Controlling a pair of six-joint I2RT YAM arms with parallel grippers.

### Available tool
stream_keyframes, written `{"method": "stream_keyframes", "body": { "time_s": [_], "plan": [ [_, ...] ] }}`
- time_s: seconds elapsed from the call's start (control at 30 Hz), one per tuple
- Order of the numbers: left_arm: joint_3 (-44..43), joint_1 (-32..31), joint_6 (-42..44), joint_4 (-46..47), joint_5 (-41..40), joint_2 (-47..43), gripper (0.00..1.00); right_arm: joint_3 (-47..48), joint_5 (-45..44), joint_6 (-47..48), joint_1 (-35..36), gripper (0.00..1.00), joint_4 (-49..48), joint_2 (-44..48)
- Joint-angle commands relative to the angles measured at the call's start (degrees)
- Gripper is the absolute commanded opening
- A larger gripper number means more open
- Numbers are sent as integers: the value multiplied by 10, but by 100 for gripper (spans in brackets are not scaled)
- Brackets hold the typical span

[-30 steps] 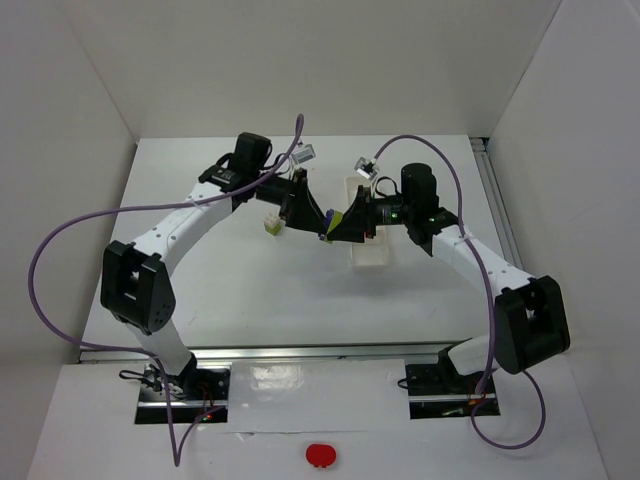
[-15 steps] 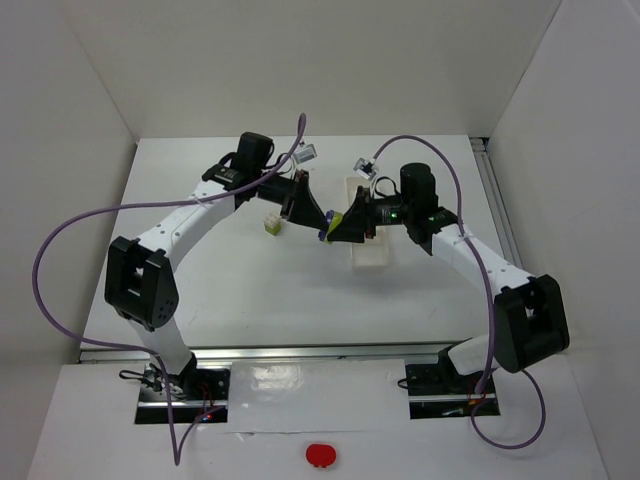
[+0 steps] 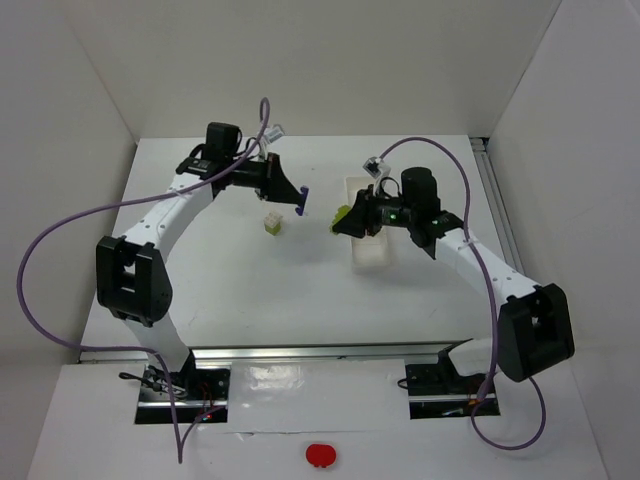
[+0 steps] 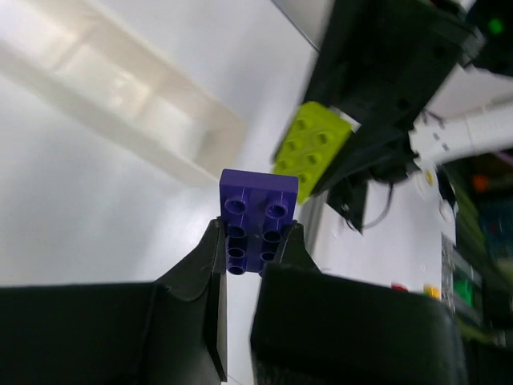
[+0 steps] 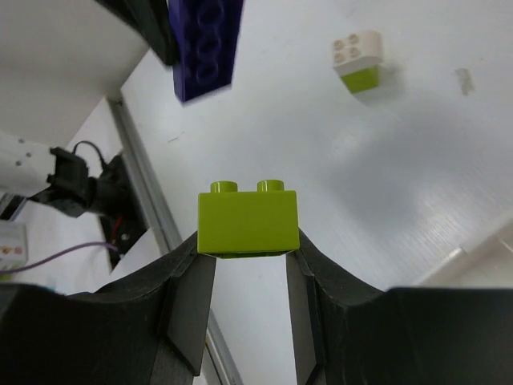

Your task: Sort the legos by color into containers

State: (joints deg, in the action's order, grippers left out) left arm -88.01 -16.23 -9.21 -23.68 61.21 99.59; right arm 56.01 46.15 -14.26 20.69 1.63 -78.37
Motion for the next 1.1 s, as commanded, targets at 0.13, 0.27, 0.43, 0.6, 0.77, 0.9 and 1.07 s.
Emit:
{"method": "stream_keyframes", "body": {
  "time_s": [0.13, 0.27, 0.43, 0.6, 0.77, 0.9, 1.07],
  "plan": [
    [8, 37, -63, 50, -93, -34, 0, -17, -218, -47, -17, 0, 13, 28],
    [24, 23, -84, 50, -155, -39, 0, 40, -424, -103, -17, 0, 45, -43],
    [42, 17, -100, 50, -193, -45, 0, 160, -517, -83, -17, 0, 64, -170],
    [59, -3, -112, 50, -211, -50, 0, 230, -567, -66, -17, 4, 64, -269],
    [59, -27, -118, 43, -238, -55, 0, 296, -572, -55, -17, 14, 79, -332],
    [41, -49, -118, 27, -244, -50, 0, 309, -562, -55, -17, 57, 87, -338],
    [-2, -80, -107, 7, -278, -18, 0, 262, -577, -55, -17, 73, 62, -269]
  ]
}}
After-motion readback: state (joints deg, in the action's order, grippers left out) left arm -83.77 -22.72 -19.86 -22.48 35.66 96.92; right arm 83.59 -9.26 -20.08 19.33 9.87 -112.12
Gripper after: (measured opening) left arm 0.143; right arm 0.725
